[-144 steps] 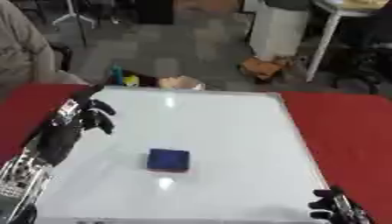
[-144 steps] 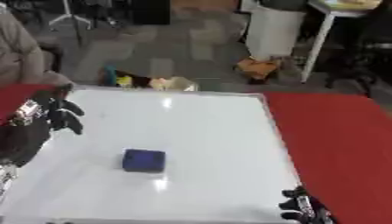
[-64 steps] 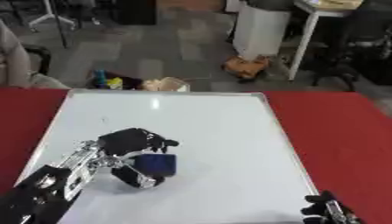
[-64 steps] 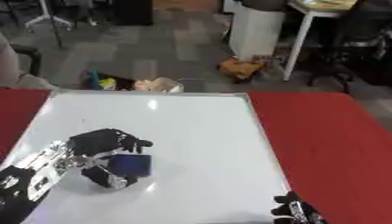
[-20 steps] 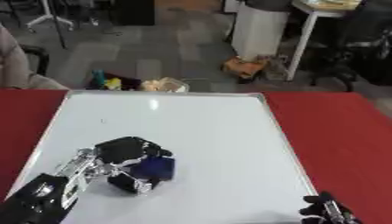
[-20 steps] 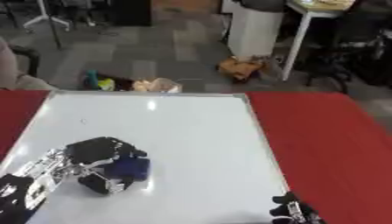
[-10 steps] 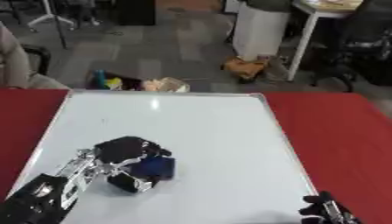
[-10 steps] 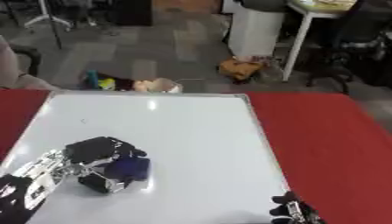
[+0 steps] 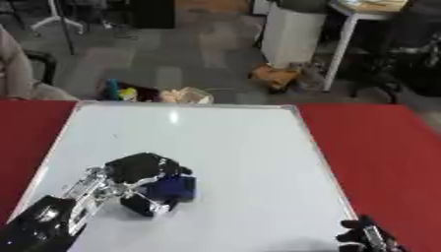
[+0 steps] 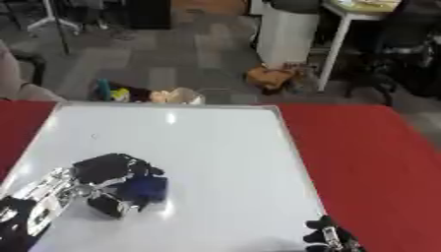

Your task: Wipe the whiteboard clean with a brush.

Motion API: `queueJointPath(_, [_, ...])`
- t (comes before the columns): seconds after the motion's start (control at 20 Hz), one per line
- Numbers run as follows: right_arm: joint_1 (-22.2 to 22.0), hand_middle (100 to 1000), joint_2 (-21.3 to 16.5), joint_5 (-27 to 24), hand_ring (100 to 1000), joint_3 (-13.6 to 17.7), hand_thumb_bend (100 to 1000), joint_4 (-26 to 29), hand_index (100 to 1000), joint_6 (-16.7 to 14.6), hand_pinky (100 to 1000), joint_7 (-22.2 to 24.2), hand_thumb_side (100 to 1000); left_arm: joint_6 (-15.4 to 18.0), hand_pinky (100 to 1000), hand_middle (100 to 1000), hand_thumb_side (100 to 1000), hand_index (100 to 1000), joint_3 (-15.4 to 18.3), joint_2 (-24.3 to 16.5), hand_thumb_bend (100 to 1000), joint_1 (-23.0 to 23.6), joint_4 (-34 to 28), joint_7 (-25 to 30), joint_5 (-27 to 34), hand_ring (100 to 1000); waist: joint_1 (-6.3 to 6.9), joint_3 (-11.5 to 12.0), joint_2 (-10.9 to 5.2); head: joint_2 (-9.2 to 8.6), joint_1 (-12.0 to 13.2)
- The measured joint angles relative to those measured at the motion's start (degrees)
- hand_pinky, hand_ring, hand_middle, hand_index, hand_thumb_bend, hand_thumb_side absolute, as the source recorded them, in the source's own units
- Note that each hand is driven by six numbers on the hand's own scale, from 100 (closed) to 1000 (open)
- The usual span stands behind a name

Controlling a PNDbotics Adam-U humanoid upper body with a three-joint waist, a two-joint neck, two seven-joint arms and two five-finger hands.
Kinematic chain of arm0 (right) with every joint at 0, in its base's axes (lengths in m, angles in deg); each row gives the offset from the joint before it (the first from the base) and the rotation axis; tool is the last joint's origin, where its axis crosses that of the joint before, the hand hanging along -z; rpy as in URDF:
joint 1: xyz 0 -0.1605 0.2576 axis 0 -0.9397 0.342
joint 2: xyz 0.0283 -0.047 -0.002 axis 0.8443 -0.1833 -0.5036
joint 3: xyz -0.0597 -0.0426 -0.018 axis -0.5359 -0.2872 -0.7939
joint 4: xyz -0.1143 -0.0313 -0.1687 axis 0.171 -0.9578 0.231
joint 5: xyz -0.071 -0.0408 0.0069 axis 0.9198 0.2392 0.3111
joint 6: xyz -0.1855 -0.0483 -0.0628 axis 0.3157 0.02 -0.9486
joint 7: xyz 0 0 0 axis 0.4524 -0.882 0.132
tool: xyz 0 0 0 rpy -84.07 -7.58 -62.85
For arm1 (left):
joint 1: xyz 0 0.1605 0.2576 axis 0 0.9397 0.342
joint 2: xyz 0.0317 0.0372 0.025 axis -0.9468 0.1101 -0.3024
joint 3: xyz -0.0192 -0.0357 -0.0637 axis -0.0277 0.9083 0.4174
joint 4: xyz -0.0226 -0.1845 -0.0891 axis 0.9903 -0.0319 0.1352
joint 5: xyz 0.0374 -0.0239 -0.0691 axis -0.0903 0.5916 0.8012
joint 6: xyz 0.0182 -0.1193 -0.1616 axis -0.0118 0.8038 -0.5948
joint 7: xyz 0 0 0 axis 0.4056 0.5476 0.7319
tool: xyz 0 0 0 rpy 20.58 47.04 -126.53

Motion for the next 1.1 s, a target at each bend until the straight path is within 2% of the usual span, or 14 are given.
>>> queueJointPath(1.1, [0.0, 478, 0.0, 0.0, 634, 0.0, 100, 0.0, 679, 0.0, 599, 0.0, 889, -4.1, 663, 620, 414, 940, 3.9, -3.8, 164, 0.0, -0.9, -1.6, 0.8, 629, 0.27, 0.5, -0.19, -0.21, -0.5])
